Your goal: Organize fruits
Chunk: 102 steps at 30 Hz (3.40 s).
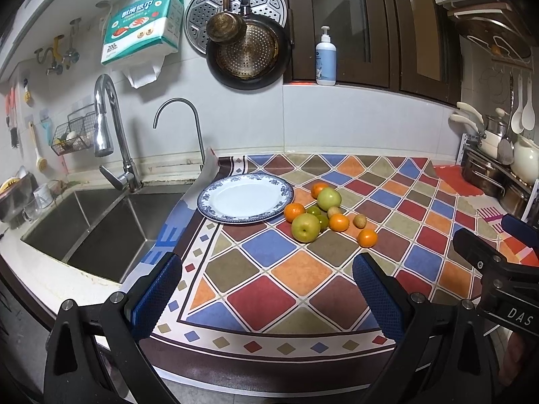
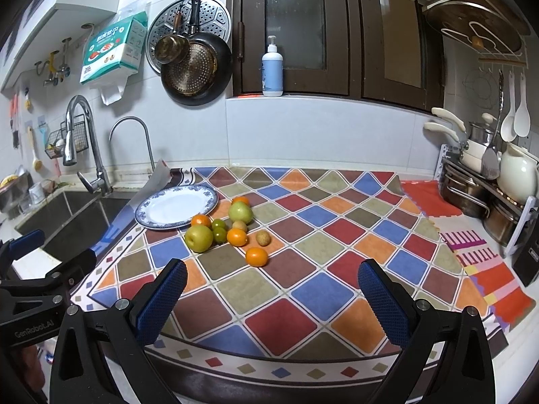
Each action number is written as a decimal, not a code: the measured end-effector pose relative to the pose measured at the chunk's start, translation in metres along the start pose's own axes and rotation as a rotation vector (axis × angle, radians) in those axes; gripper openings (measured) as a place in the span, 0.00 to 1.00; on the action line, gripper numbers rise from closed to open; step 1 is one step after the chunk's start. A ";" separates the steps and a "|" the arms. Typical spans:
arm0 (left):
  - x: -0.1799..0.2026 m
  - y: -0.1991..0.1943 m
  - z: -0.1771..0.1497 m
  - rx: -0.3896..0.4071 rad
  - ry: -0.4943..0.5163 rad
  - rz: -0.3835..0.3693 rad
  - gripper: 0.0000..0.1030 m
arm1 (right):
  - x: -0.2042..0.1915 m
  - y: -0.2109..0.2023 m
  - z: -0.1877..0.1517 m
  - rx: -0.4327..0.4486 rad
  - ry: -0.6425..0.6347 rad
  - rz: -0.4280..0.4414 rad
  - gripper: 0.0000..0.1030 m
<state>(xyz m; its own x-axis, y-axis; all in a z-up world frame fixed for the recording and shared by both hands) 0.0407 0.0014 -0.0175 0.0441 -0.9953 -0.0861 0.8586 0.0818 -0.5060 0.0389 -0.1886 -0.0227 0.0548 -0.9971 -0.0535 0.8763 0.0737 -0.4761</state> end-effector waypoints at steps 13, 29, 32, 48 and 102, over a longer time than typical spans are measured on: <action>0.000 0.005 0.001 -0.007 0.004 -0.006 1.00 | -0.003 0.003 0.001 -0.003 0.002 0.000 0.99; 0.008 0.050 0.009 0.002 0.121 -0.068 1.00 | -0.008 0.047 -0.001 -0.054 0.018 0.001 0.99; 0.011 0.067 0.012 -0.006 0.152 -0.094 0.96 | -0.007 0.065 -0.004 -0.082 0.026 -0.010 0.99; 0.046 0.170 0.018 -0.097 0.302 -0.248 0.82 | -0.006 0.161 -0.014 -0.235 0.057 -0.028 0.82; -0.003 0.204 0.053 -0.126 0.183 -0.299 0.47 | -0.070 0.203 0.043 -0.232 0.007 0.174 0.37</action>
<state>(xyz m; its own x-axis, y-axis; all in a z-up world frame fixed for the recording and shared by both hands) 0.2429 0.0186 -0.0745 -0.3013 -0.9513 -0.0651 0.7497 -0.1941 -0.6327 0.2336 -0.1043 -0.0783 0.1902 -0.9690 -0.1578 0.7210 0.2470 -0.6474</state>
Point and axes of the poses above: each gripper's, at about its wrist camera, not at the fingertips, and y roughly the way its jaws point, x to its right, z to its top, the point moved 5 cm from there along y, roughly the way its jaws point, and after that the axes turned 5 degrees about z, right-handed, at the moved point
